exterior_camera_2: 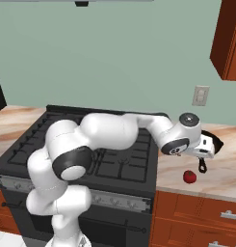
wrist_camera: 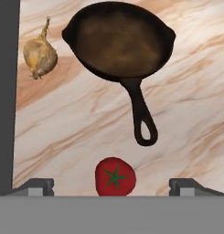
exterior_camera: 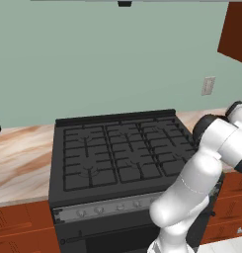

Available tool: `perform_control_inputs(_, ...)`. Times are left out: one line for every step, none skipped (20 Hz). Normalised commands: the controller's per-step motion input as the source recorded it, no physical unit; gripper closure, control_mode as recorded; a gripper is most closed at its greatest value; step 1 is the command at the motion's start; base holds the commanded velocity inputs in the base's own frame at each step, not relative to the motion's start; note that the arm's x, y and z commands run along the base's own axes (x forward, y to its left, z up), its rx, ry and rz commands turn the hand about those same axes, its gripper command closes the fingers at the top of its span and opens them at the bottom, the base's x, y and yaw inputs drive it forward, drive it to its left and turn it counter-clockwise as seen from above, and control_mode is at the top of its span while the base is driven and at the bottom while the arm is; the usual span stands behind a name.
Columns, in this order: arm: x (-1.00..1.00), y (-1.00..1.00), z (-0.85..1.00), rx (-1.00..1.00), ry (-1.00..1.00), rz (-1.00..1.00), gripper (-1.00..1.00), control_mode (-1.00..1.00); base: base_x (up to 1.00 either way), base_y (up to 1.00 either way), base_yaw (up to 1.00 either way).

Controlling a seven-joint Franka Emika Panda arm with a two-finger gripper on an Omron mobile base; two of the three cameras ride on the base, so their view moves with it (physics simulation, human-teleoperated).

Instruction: Place the pan on the front right burner on the stove. Then place the tomato and the onion in the pan and turn on the front right burner.

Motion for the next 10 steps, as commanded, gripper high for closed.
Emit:
perform_control_inputs(0.17, -0.13, -0.09, 0.0, 0.0, 0.0, -1.0, -1.0, 0.0, 0.0, 0.0)
perform_control_inputs(0.19, -0.12, -0.08, 0.0, 0.0, 0.0, -1.0, -1.0, 0.0, 0.0, 0.0)
perform_control_inputs(0.23, -0.16, -0.06, 0.0, 0.0, 0.0, -1.0, -1.0, 0.0, 0.0, 0.0)
perform_control_inputs(0.24, -0.17, -0.03, 0.0, 0.0, 0.0, -1.0, -1.0, 0.0, 0.0, 0.0)
perform_control_inputs(0.26, -0.19, 0.0, 0.0, 0.0, 0.0, -1.0, -1.0, 0.0, 0.0, 0.0)
perform_control_inputs(0.24, -0.19, 0.0, 0.0, 0.0, 0.0, -1.0, -1.0, 0.0, 0.0, 0.0)
perform_control_inputs(0.24, -0.19, 0.0, 0.0, 0.0, 0.0, -1.0, -1.0, 0.0, 0.0, 0.0)
perform_control_inputs(0.29, -0.19, 0.0, 0.0, 0.0, 0.0, -1.0, -1.0, 0.0, 0.0, 0.0)
perform_control_inputs(0.31, -0.15, 0.0, 0.0, 0.0, 0.0, -1.0, -1.0, 0.0, 0.0, 0.0)
perform_control_inputs(0.31, -0.15, 0.0, 0.0, 0.0, 0.0, -1.0, -1.0, 0.0, 0.0, 0.0)
